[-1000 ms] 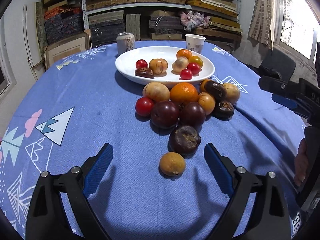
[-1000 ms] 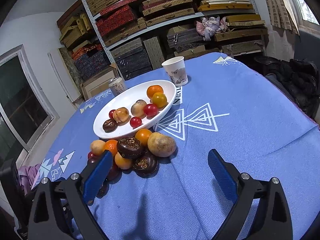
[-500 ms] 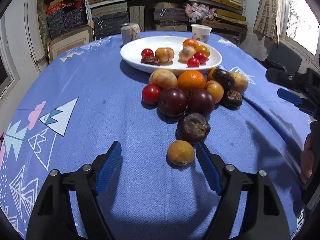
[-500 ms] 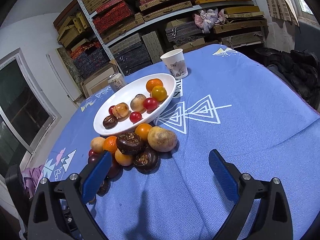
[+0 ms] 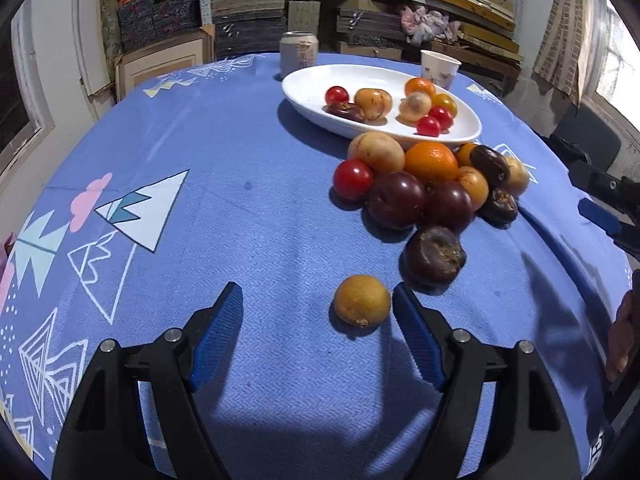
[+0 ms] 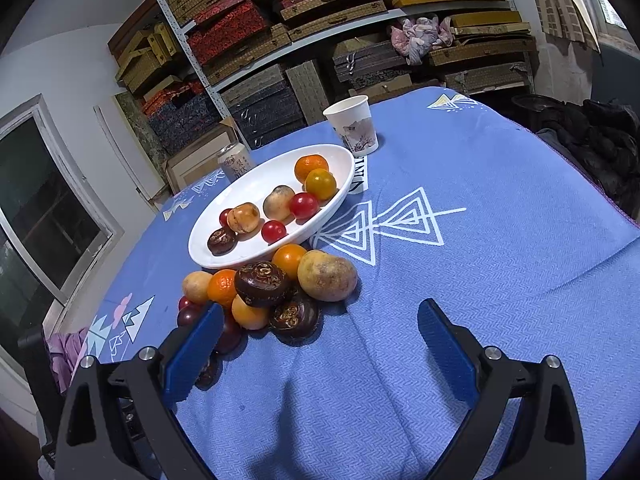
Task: Organize fruits
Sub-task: 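Move the left tool onto the small yellow citrus and close around it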
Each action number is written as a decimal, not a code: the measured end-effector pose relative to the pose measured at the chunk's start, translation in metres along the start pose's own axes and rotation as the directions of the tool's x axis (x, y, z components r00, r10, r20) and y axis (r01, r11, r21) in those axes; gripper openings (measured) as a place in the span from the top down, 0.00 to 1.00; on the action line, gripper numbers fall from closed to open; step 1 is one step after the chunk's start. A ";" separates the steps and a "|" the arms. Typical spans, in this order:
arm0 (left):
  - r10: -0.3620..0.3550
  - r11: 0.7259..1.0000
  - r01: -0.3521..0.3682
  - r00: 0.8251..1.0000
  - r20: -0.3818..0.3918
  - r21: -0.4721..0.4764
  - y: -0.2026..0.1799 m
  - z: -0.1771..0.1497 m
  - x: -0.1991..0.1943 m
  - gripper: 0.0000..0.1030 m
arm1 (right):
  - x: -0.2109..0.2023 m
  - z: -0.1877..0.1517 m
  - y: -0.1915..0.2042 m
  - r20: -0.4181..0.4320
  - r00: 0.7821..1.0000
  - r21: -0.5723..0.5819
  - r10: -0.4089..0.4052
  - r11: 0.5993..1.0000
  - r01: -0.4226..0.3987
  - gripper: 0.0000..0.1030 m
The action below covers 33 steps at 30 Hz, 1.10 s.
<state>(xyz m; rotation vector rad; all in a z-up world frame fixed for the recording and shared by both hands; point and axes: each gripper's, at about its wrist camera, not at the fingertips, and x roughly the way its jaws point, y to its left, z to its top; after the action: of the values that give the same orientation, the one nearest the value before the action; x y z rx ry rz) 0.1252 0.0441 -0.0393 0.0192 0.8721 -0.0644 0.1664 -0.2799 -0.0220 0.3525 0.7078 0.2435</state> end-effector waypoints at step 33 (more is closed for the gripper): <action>-0.029 0.993 0.031 0.999 -0.023 0.111 -0.029 -0.002 0.009 0.72 | 0.006 -0.010 0.021 -0.024 1.000 -0.112 -0.015 0.994 0.012 0.04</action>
<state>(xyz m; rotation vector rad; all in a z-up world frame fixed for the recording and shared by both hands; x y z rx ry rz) 0.1275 0.0151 -0.0471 0.1113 0.8892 -0.1408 0.1624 -0.2568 -0.0244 0.2377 0.7176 0.2738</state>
